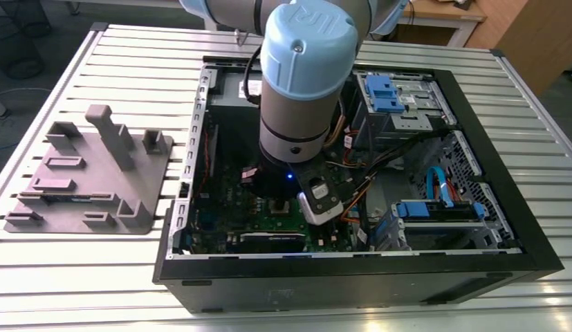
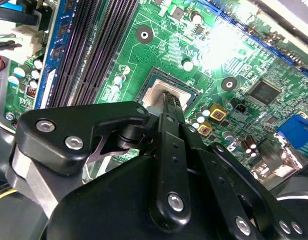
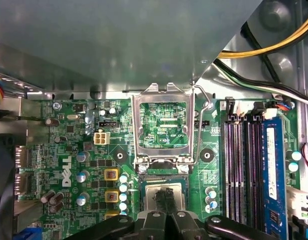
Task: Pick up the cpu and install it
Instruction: 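Place the cpu into insertion slot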
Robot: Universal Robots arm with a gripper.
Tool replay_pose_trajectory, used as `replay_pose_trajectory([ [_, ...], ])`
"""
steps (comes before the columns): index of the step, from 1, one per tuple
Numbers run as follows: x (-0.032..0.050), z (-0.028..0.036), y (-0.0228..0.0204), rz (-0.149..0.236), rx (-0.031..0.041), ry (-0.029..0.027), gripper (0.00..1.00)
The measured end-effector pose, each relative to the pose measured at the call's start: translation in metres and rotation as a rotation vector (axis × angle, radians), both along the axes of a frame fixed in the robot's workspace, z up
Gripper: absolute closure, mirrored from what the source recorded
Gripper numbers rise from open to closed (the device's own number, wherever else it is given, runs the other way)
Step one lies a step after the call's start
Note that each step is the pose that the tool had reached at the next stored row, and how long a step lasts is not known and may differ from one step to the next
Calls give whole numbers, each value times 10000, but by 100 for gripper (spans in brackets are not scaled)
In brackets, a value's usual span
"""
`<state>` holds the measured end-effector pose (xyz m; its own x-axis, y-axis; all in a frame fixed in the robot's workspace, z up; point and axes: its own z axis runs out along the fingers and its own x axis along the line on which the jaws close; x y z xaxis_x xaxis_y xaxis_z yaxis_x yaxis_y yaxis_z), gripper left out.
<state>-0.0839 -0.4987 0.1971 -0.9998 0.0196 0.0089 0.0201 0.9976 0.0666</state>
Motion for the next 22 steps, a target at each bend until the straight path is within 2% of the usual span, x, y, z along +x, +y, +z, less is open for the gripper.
replay_pose_trajectory([
  [11,0,-27,0,-13,-9,-1,89],
  [15,0,17,1,-20,-9,-2,89],
  [22,0,17,1,-19,-9,-2,89],
])
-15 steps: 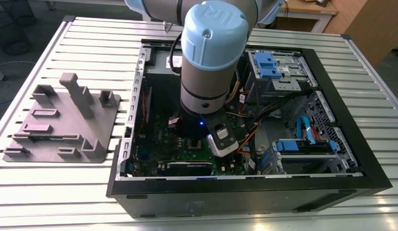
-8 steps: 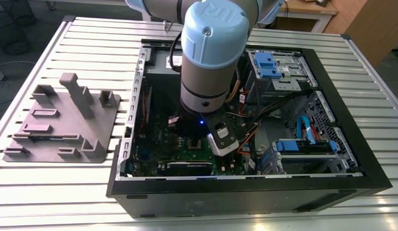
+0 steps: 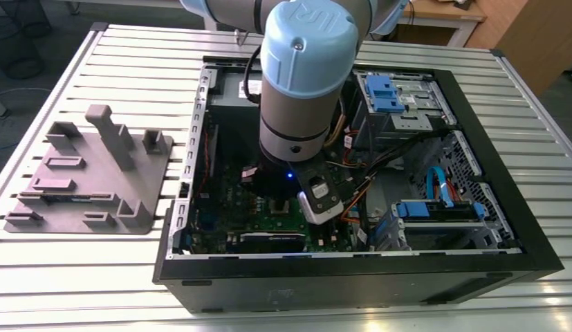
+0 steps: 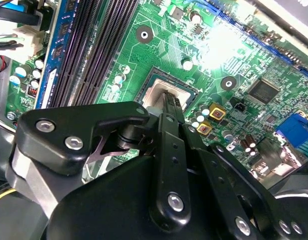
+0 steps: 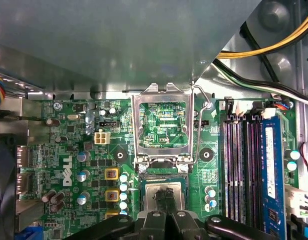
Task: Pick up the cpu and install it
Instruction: 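Place the cpu into insertion slot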
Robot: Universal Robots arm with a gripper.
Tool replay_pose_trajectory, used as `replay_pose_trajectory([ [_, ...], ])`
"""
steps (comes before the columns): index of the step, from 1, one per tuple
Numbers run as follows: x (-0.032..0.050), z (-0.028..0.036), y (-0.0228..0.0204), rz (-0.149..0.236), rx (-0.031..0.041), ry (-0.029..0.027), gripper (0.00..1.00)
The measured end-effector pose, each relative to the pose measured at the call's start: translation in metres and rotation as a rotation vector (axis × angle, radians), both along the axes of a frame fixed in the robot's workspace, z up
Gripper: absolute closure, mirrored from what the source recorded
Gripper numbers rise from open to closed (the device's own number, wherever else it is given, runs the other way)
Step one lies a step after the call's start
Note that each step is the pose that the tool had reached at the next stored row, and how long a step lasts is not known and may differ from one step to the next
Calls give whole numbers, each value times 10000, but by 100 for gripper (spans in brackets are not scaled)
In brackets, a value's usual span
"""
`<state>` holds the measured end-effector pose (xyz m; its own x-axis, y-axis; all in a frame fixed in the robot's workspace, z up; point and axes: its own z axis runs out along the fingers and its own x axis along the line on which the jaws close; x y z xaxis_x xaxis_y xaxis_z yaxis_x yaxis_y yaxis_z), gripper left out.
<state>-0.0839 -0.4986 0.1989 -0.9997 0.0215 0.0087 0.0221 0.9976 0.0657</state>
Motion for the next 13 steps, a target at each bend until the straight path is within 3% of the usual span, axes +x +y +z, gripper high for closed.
replay_pose_trajectory([
  [9,0,1,0,0,0,0,53],
  [13,0,-34,0,0,-5,0,53],
])
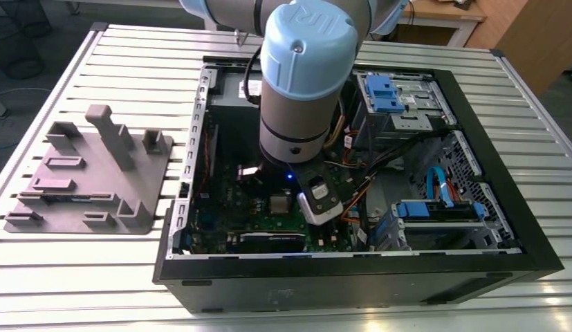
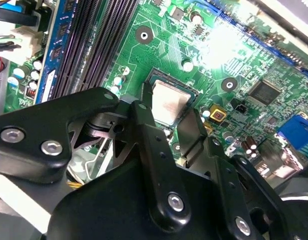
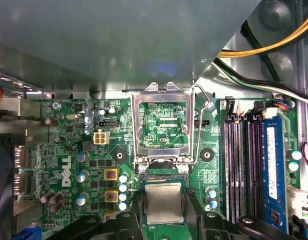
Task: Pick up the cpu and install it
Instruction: 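Place the cpu into insertion slot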
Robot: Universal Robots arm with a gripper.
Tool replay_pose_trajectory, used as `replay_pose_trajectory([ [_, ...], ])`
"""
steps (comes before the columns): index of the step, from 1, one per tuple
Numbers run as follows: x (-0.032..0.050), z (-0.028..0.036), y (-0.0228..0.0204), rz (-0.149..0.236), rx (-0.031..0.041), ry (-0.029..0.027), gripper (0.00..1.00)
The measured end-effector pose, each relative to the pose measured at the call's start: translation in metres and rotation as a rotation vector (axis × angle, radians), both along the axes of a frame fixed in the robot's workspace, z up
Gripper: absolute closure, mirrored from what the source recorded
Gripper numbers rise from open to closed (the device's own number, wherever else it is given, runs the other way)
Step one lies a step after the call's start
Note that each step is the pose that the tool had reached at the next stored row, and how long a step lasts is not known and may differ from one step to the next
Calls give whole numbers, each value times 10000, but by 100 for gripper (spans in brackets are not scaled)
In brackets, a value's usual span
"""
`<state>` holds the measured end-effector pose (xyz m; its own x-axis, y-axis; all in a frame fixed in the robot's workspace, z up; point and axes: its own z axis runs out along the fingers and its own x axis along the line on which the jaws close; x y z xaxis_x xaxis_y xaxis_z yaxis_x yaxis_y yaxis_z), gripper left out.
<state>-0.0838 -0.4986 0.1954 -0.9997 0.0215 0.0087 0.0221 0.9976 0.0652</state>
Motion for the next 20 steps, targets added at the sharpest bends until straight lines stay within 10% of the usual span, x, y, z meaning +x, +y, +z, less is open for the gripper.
replay_pose_trajectory([
  [20,0,-10,0,-1,-28,0,67],
])
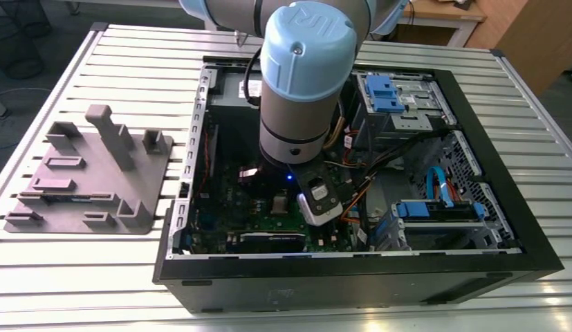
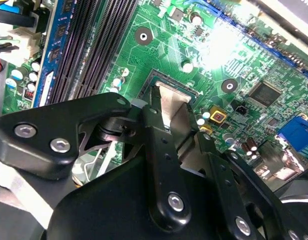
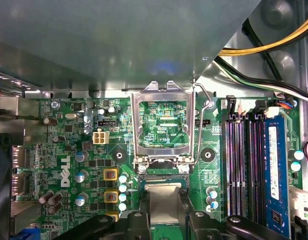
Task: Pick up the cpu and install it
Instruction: 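Place the cpu into insertion slot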
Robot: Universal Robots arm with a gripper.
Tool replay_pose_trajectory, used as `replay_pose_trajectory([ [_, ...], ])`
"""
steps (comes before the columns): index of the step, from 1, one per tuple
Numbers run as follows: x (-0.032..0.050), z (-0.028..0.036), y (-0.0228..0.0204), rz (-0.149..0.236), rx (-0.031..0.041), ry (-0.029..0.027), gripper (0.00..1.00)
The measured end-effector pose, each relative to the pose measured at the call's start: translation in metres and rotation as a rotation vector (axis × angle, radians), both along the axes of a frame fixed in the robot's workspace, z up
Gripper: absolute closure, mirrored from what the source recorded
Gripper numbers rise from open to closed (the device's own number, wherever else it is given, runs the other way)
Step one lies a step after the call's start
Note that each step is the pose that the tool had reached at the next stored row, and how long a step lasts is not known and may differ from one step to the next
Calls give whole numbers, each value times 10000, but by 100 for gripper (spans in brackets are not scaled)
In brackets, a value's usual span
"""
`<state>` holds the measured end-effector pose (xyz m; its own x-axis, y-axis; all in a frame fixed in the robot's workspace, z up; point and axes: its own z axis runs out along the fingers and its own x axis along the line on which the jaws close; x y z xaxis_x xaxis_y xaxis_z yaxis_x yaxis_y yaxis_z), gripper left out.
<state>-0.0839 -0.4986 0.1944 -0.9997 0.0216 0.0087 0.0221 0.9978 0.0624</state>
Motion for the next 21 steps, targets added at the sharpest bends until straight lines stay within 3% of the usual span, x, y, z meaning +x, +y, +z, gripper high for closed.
replay_pose_trajectory([
  [3,0,-1,0,1,-2,-1,66],
  [8,0,-1,0,0,-9,0,48],
  [16,-49,-1,6,-1,-13,0,48],
  [21,-33,-6,6,-2,-28,-1,48],
])
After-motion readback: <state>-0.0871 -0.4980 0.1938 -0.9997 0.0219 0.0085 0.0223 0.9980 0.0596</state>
